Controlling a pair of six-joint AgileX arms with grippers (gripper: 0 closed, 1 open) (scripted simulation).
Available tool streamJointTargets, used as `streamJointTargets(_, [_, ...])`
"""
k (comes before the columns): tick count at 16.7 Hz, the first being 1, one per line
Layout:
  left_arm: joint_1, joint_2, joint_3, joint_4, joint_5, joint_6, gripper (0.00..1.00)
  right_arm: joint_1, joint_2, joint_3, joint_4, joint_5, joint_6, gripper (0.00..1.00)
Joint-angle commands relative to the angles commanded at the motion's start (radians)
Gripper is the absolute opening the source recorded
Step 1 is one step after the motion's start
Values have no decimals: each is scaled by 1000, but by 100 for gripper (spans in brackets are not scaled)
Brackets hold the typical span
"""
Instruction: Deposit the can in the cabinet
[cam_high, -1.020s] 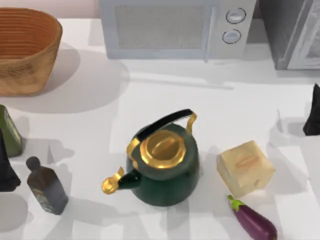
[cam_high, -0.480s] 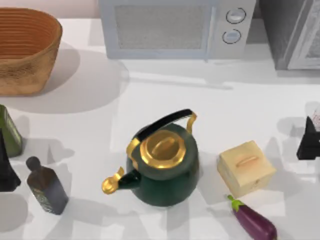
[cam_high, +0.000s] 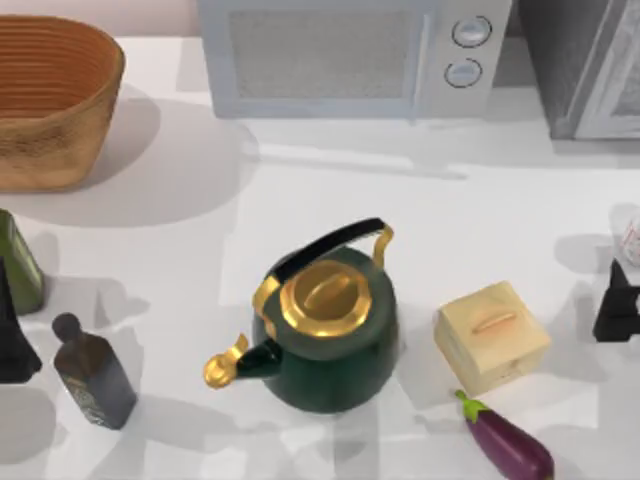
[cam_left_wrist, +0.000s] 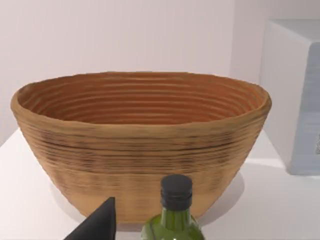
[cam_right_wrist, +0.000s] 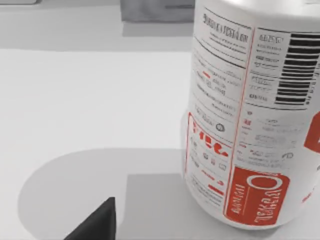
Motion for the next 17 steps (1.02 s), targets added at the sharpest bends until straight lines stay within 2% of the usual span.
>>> streamJointTargets(6, [0, 0, 0, 0, 0, 0, 100, -1, -27, 58, 3, 4, 0, 100])
streamJointTargets(17, [0, 0, 0, 0, 0, 0, 100, -8, -13, 197, -124, -2, -1, 100])
